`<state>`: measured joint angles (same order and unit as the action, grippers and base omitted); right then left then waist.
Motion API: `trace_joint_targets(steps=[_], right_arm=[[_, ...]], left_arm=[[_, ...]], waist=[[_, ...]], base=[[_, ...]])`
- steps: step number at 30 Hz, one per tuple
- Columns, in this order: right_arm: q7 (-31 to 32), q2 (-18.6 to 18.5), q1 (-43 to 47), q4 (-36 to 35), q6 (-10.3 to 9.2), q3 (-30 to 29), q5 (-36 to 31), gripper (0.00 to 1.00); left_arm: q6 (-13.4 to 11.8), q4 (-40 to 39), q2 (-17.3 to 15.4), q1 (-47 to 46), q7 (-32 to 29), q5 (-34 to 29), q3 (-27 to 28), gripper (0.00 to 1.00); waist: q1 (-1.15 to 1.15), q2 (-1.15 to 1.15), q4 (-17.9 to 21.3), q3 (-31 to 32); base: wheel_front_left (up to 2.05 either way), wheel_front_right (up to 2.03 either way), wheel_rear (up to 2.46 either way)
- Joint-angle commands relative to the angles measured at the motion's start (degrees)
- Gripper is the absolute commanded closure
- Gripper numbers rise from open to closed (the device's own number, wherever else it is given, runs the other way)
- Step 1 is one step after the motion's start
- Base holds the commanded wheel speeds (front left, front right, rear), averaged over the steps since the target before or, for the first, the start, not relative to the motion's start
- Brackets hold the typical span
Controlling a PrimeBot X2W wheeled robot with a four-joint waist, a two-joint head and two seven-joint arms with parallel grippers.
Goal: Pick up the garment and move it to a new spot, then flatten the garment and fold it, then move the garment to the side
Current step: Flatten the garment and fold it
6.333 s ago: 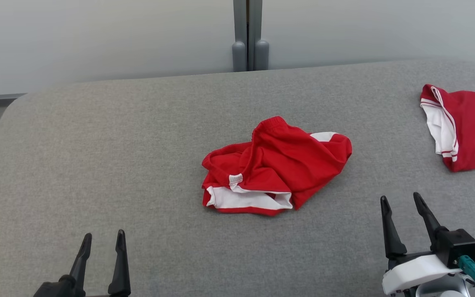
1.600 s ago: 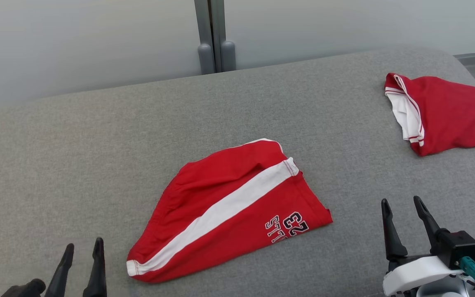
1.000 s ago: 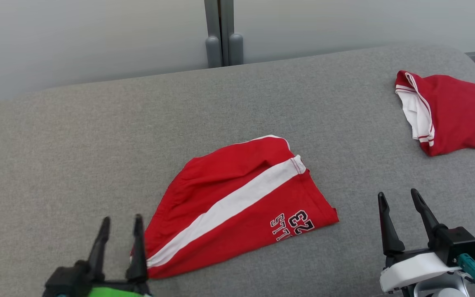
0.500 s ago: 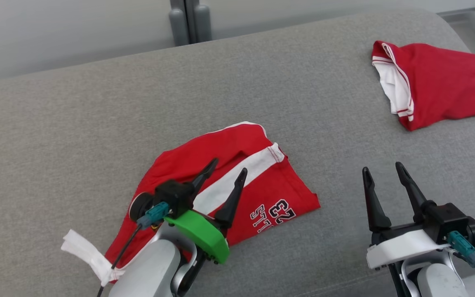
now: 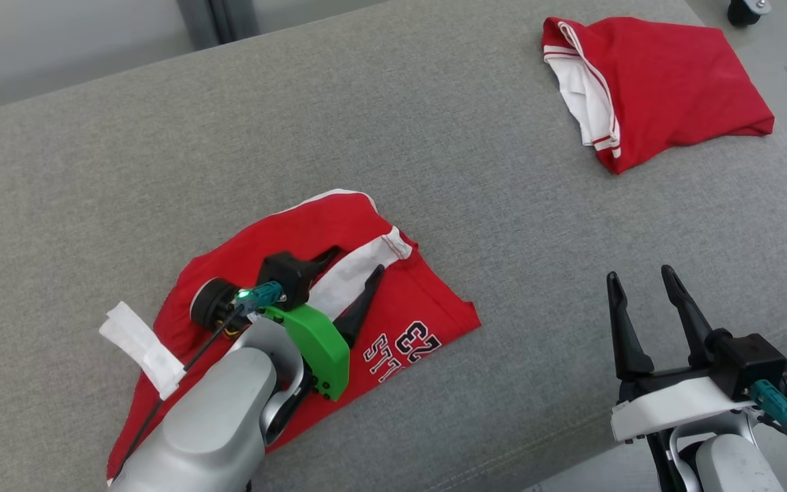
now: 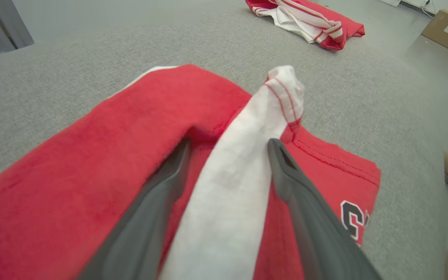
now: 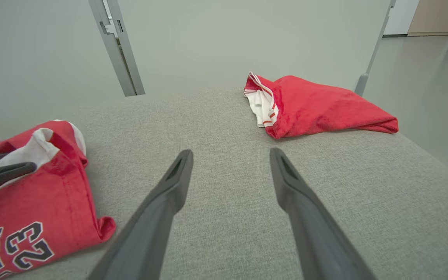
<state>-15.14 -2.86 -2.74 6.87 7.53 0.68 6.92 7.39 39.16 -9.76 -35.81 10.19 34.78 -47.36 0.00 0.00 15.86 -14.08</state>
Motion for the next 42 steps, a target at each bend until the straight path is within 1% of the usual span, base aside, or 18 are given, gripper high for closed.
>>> trace_joint_targets(steps=[1,3,4,5,7,8,9,10,12,16,23,24,25,29,33,36,40,42], right_arm=[[0.0,-0.1,-0.2,0.1,-0.09,-0.1,0.4,0.00],[0.0,-0.1,-0.2,0.2,-0.09,-0.2,0.5,0.00],[0.0,-0.1,-0.2,0.2,-0.09,-0.3,0.6,0.00],[0.0,-0.1,-0.1,0.3,-0.09,-0.4,0.6,0.00],[0.0,-0.1,0.2,0.4,-0.09,-0.7,0.6,0.00],[0.0,-0.1,0.4,0.5,-0.09,-0.8,0.6,0.00],[0.0,-0.1,0.6,0.6,-0.09,-0.8,0.7,0.00],[0.0,-0.1,0.8,0.6,-0.09,-0.9,0.7,0.00],[0.0,-0.1,1.0,0.7,-0.09,-0.9,0.8,0.00],[0.0,-0.1,1.1,0.7,-0.09,-0.9,0.9,0.00],[0.0,-0.1,0.6,0.7,-0.09,-0.7,1.2,0.00],[0.0,-0.1,0.5,0.7,-0.09,-0.7,1.2,0.00],[0.0,-0.1,0.5,0.8,-0.09,-0.6,1.1,0.00],[0.0,-0.1,0.9,1.1,-0.09,-0.8,1.1,0.00],[0.0,-0.1,1.5,1.4,-0.09,-1.3,1.0,0.00],[0.0,-0.1,1.7,1.6,-0.09,-1.5,1.1,0.00],[0.0,-0.1,1.3,1.7,-0.09,-1.0,1.0,0.00],[0.0,-0.1,0.8,1.7,-0.09,-0.6,0.8,0.00]], left_arm=[[0.2,0.4,-0.4,-1.2,0.5,0.4,-0.9,0.00],[0.2,0.5,-0.2,-1.7,0.6,1.3,-2.2,0.00],[0.2,0.4,-0.2,-1.8,0.6,1.8,-2.7,0.12],[0.2,0.1,-0.2,-1.8,0.5,2.2,-3.7,0.53],[0.2,-0.5,-0.2,-1.7,0.2,2.9,-4.7,0.74],[0.2,-0.7,-0.2,-1.6,0.1,3.2,-5.0,0.78],[0.2,-1.2,-0.2,-1.4,0.0,3.4,-5.5,0.78],[0.2,-1.5,-0.3,-1.2,-0.2,3.3,-5.9,0.84],[0.2,-2.5,-0.4,-0.7,-0.3,3.4,-6.5,1.00],[0.1,-5.4,0.3,0.9,-0.2,2.5,-8.4,1.00],[0.1,-12.0,2.7,5.0,-1.7,1.4,-13.7,1.00],[-0.1,-12.3,3.0,5.4,-1.8,1.3,-14.1,0.59],[-0.2,-12.6,3.3,6.5,-2.1,1.4,-14.9,0.00],[0.0,-13.8,3.5,8.8,-4.6,4.1,-16.5,0.00],[0.1,-17.1,1.7,9.8,-6.6,7.9,-16.4,0.00],[0.1,-20.6,0.3,10.3,-5.9,10.6,-14.5,0.00],[-3.5,-21.4,-2.5,7.4,-5.3,8.7,-12.0,0.00],[-4.2,-20.6,-2.8,5.9,-5.7,7.9,-11.6,0.00]], waist=[[0.00,0.00,0.5,-0.2],[0.00,0.00,0.5,0.1],[0.00,0.00,0.4,0.2],[0.00,0.00,0.3,0.4],[0.00,0.00,0.0,0.8],[0.00,0.00,-0.2,1.0],[0.00,0.00,-0.3,1.2],[0.00,0.00,-0.5,1.4],[0.00,0.00,-0.8,1.7],[0.00,0.00,-1.2,1.9],[0.00,0.00,-1.2,1.7],[0.00,0.00,-1.1,1.6],[0.00,0.00,-1.0,1.6],[0.00,0.00,-0.8,1.6],[0.00,0.00,-1.1,2.0],[0.00,0.00,-1.8,2.2],[0.00,0.00,-2.6,2.4],[0.00,0.00,-2.8,2.3]], base=[[0.00,0.00,0.00],[0.00,0.00,0.00],[0.00,0.00,0.00],[0.00,0.00,0.00],[0.00,0.00,0.00],[0.00,0.00,0.00],[0.00,0.00,0.00],[0.00,0.00,0.00],[0.00,0.00,0.00],[0.00,0.00,0.00],[0.00,0.00,0.00],[0.00,0.00,0.00],[0.00,0.00,0.00],[0.00,0.00,0.00],[0.00,0.00,0.00],[0.00,0.00,0.00],[0.00,0.00,0.00],[0.00,0.00,0.00]])
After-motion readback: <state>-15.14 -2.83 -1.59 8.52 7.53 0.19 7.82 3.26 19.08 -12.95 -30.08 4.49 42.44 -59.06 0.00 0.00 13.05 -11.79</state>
